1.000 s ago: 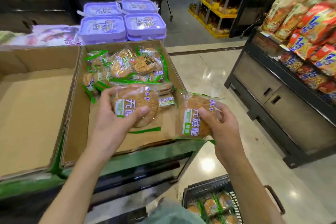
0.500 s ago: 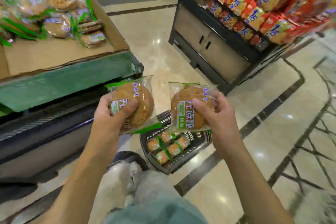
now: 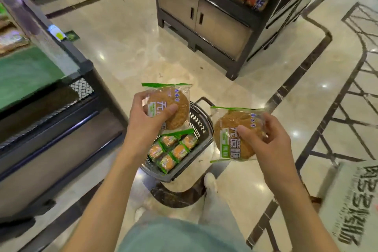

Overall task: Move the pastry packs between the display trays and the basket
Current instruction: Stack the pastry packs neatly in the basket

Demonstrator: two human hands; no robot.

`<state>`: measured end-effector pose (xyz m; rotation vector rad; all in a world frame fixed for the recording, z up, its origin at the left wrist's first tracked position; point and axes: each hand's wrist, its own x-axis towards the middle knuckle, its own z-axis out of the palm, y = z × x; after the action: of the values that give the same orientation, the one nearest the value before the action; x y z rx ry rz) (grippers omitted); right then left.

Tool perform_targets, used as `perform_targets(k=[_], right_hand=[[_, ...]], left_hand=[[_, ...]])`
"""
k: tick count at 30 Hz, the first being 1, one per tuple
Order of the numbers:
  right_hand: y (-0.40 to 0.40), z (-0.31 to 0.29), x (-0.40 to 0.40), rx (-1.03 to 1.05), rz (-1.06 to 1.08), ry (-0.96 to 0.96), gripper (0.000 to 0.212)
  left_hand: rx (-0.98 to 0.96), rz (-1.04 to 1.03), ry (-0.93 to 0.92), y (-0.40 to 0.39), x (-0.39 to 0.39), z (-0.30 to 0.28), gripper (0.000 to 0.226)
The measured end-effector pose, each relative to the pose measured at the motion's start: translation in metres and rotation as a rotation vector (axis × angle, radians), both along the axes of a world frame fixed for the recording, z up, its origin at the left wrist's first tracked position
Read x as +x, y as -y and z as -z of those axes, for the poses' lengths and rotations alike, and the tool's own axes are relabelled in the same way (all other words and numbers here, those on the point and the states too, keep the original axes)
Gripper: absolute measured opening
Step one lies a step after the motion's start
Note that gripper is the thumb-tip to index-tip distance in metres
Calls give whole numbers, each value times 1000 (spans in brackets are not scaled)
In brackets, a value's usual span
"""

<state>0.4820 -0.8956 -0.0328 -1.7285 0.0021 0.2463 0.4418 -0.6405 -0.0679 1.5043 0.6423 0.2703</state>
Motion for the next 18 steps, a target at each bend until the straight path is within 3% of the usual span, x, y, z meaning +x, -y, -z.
perform_targets(k=[8, 14, 18], right_hand=[[31, 91, 124, -195, -259, -129, 44], [-34, 162, 172, -347, -554, -150, 44], [-90, 216, 185, -436, -761, -162, 45]], left_hand=[[177, -122, -295, 45, 55, 86, 73], [158, -284, -512, 16, 33, 150, 75], [213, -239, -684, -22, 22, 209, 67]])
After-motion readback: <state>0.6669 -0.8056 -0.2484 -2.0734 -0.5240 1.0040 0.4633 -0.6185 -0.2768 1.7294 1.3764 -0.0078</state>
